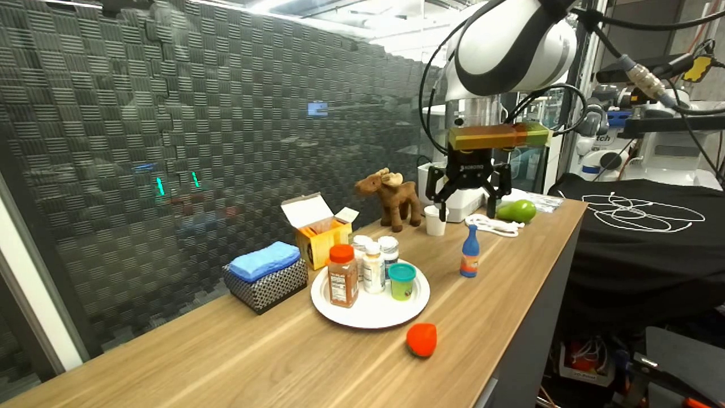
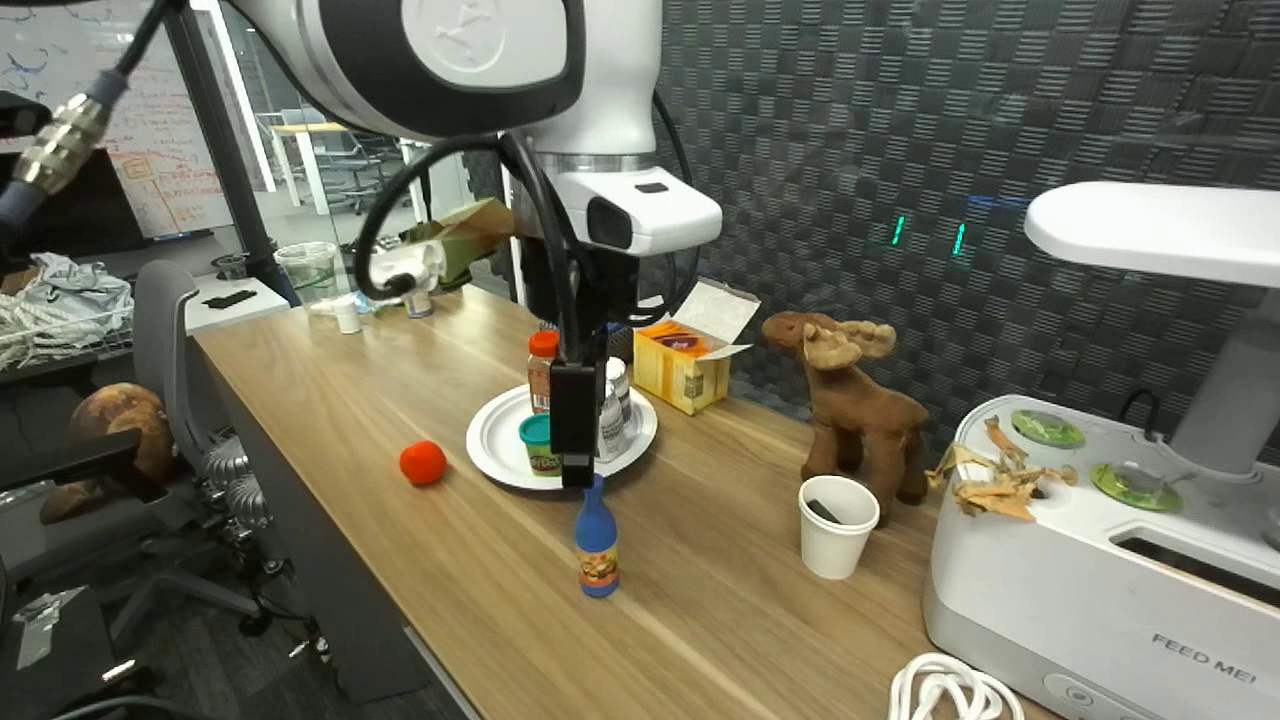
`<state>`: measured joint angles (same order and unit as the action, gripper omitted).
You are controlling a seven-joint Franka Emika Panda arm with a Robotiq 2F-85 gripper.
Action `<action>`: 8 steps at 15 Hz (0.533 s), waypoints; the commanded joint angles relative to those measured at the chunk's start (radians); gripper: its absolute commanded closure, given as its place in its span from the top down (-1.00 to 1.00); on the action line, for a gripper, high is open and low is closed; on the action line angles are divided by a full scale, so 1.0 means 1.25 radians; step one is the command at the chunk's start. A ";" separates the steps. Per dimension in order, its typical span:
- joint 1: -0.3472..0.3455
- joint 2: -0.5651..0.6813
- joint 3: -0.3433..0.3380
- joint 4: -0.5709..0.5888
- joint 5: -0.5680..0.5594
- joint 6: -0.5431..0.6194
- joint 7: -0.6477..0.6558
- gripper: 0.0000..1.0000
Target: Put all the objects surrounding the plate on the plate.
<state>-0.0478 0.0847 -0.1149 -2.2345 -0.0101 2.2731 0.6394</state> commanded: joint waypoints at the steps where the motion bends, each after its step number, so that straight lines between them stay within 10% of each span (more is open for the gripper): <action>1: -0.010 -0.032 -0.001 -0.051 0.008 0.074 0.004 1.00; 8: -0.025 -0.007 0.000 -0.059 0.047 0.128 -0.013 1.00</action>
<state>-0.0747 0.0852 -0.1152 -2.2939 0.0085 2.4004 0.6403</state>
